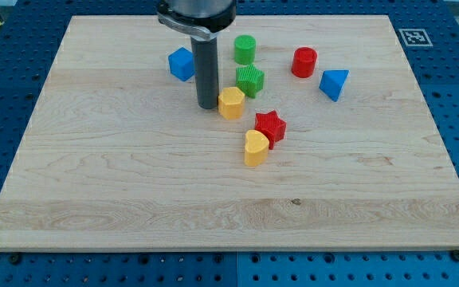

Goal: Move the blue cube to the green circle

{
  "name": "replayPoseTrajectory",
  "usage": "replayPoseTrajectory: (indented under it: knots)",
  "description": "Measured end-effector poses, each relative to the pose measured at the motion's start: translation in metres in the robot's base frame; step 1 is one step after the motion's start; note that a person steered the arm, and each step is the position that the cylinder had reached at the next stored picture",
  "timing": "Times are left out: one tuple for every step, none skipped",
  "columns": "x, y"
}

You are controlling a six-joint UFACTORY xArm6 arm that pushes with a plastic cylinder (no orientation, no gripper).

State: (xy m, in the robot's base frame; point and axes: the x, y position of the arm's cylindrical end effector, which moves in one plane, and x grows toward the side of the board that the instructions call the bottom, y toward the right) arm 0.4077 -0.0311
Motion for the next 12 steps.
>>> replayPoseTrajectory:
  knots:
    - [0.004, 0.021]
    - [0.009, 0.036]
    - [0.009, 0.019]
    - [0.003, -0.048]
    - [-0.018, -0.129]
    - [-0.053, -0.136]
    - [-0.062, -0.107]
    - [-0.064, -0.074]
    - [-0.064, -0.042]
    - [-0.064, -0.02]
    - [-0.079, -0.011]
    - [-0.101, -0.01]
